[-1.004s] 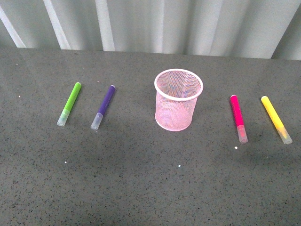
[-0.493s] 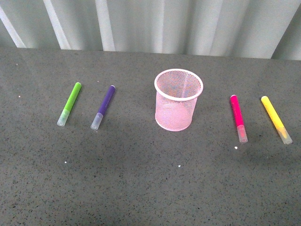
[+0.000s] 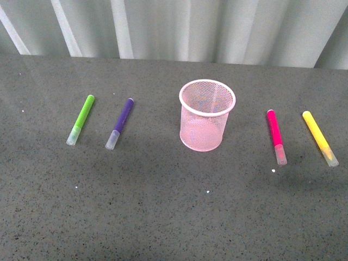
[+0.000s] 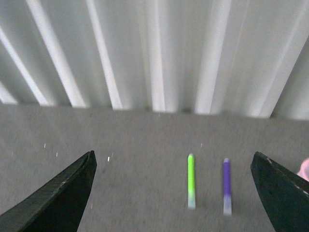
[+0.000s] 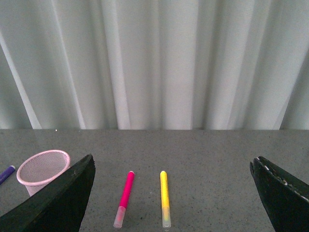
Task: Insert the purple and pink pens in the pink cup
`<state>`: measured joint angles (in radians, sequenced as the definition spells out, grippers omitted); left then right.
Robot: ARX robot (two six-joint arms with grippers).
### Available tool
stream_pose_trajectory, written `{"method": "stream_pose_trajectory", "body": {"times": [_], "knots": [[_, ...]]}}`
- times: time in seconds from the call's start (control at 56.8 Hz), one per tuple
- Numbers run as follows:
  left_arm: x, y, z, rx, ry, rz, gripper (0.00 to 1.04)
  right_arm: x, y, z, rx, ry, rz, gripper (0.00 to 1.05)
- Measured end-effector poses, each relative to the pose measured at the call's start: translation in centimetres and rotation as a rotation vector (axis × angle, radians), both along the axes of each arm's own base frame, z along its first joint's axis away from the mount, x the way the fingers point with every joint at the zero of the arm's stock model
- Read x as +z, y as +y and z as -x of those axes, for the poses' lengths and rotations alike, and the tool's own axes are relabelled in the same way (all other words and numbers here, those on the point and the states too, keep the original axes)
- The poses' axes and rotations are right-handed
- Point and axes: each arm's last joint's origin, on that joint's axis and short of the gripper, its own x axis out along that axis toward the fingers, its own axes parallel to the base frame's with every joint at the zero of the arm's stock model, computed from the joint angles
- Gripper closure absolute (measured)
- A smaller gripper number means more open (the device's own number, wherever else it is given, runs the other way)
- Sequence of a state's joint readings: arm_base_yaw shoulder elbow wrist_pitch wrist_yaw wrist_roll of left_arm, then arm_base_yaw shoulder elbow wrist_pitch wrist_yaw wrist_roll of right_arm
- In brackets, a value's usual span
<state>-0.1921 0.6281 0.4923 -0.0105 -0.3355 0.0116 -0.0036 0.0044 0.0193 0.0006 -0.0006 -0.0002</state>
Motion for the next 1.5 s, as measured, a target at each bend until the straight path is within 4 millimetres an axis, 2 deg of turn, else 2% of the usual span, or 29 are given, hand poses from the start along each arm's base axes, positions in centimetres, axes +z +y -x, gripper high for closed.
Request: {"method": "stream_pose_trajectory", "body": {"times": [0.088, 0.211, 0.317, 0.405, 0.493, 0.669, 0.846, 1.163, 1.497], "knots": [[2.7, -0.8, -3.5, -0.031, 0.012, -0.004, 0.07, 0.0, 0.0, 0.0, 0.000, 0.000, 0.000, 0.07], [3.7, -2.3, -9.0, -0.057, 0.128, -0.025, 0.07, 0.0, 0.0, 0.0, 0.000, 0.000, 0.000, 0.07], [2.6, -4.1, -14.1, -0.083, 0.253, -0.050, 0.07, 0.0, 0.0, 0.0, 0.000, 0.000, 0.000, 0.07], [1.2, -5.4, -16.7, -0.110, 0.340, -0.066, 0.07, 0.0, 0.0, 0.0, 0.000, 0.000, 0.000, 0.07], [-0.6, -6.3, -18.4, -0.118, 0.405, -0.074, 0.07, 0.0, 0.0, 0.0, 0.000, 0.000, 0.000, 0.07], [-4.7, -7.1, -20.2, -0.110, 0.538, -0.080, 0.07, 0.0, 0.0, 0.0, 0.000, 0.000, 0.000, 0.07], [-7.6, -8.1, -20.9, -0.116, 0.607, -0.074, 0.07, 0.0, 0.0, 0.0, 0.000, 0.000, 0.000, 0.07], [-13.0, -12.0, -21.8, -0.172, 0.688, -0.058, 0.07, 0.0, 0.0, 0.0, 0.000, 0.000, 0.000, 0.07], [-15.8, -12.8, -24.0, -0.178, 0.714, -0.046, 0.07, 0.0, 0.0, 0.0, 0.000, 0.000, 0.000, 0.07]]}}
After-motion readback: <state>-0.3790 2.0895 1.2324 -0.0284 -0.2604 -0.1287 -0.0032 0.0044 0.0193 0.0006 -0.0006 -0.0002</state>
